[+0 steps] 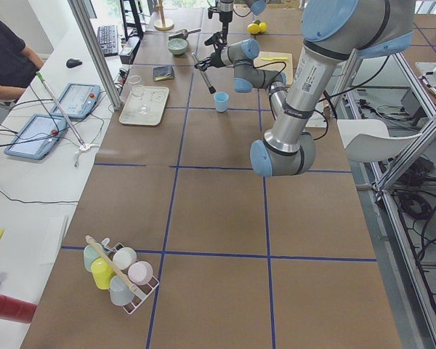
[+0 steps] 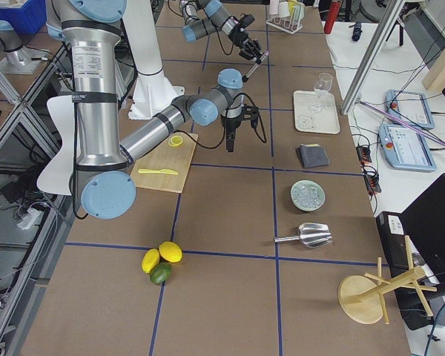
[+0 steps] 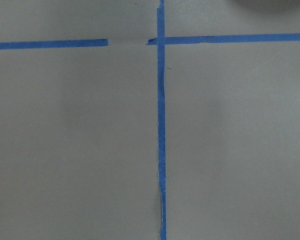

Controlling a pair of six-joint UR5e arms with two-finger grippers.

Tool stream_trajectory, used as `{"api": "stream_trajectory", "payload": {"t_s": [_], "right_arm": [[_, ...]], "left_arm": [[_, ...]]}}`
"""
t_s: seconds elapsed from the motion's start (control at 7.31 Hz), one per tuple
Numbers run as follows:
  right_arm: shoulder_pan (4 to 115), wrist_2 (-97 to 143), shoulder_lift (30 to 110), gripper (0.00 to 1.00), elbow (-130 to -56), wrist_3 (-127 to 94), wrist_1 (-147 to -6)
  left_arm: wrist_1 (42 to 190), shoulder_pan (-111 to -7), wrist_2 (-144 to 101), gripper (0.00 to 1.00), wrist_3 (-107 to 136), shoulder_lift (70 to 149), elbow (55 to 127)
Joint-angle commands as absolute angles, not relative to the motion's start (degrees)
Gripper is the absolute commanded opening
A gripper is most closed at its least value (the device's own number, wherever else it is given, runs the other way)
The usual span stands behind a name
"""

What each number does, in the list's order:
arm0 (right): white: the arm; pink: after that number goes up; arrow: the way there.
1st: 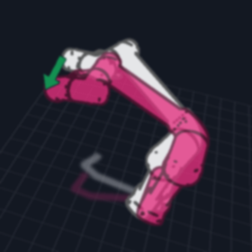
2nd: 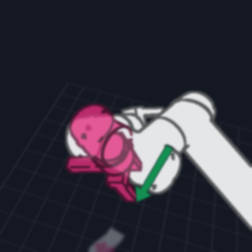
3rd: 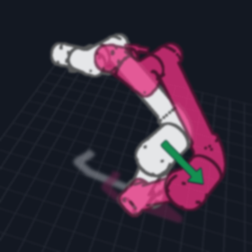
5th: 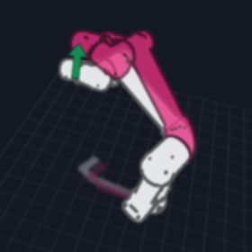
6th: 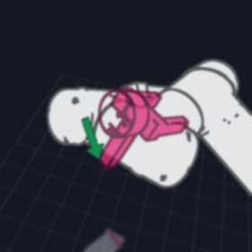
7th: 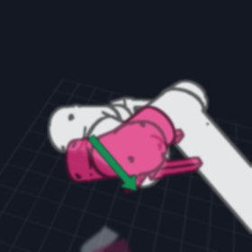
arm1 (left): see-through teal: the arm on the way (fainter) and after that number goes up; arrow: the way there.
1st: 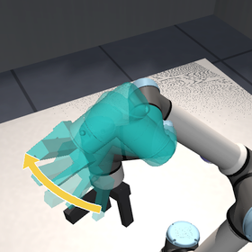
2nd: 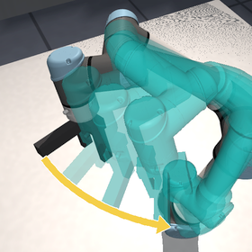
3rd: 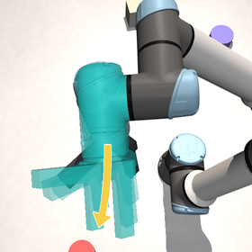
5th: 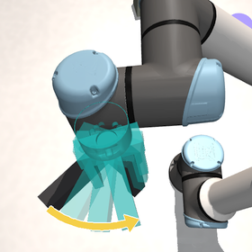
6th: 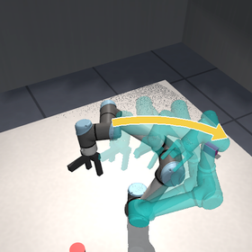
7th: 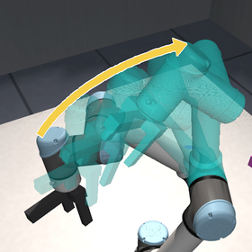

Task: Squeeze lemon into cup
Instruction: 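Lift the muddler out of the cup and carry it back with the left gripper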

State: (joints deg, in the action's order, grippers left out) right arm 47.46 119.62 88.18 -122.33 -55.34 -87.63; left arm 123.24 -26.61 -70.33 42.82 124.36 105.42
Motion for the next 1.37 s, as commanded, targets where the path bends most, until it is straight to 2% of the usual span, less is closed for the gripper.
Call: {"api": "stream_trajectory", "payload": {"t_s": [0.0, 0.27, 0.41, 0.68, 0.82, 1.09, 1.23], "right_arm": [[47.46, 119.62, 88.15, 1.00, -122.08, -55.28, -87.63], [47.37, 119.62, 88.07, 1.00, -121.90, -55.37, -87.63], [47.37, 119.53, 88.07, 1.00, -121.90, -55.37, -87.63], [47.37, 119.53, 88.07, 1.00, -121.82, -55.37, -87.63], [47.46, 119.53, 88.07, 1.00, -121.90, -55.37, -87.63], [47.72, 119.71, 88.24, 1.00, -122.25, -55.28, -87.63], [49.29, 119.79, 88.85, 1.00, -122.08, -55.28, -87.63]], "left_arm": [[108.70, -34.59, -88.05, 0.00, 50.09, 121.38, 108.54], [90.95, -37.79, -94.46, 0.00, 50.01, 118.14, 110.12], [89.92, -38.75, -98.75, 0.00, 49.84, 114.12, 109.43], [92.44, -48.72, -114.51, 0.00, 47.83, 111.01, 104.63], [94.98, -51.22, -116.70, 0.00, 43.98, 106.66, 104.50], [106.55, -52.56, -120.04, 0.00, 43.24, 96.81, 102.58], [108.61, -52.56, -120.23, 0.00, 43.24, 94.24, 101.79]]}}
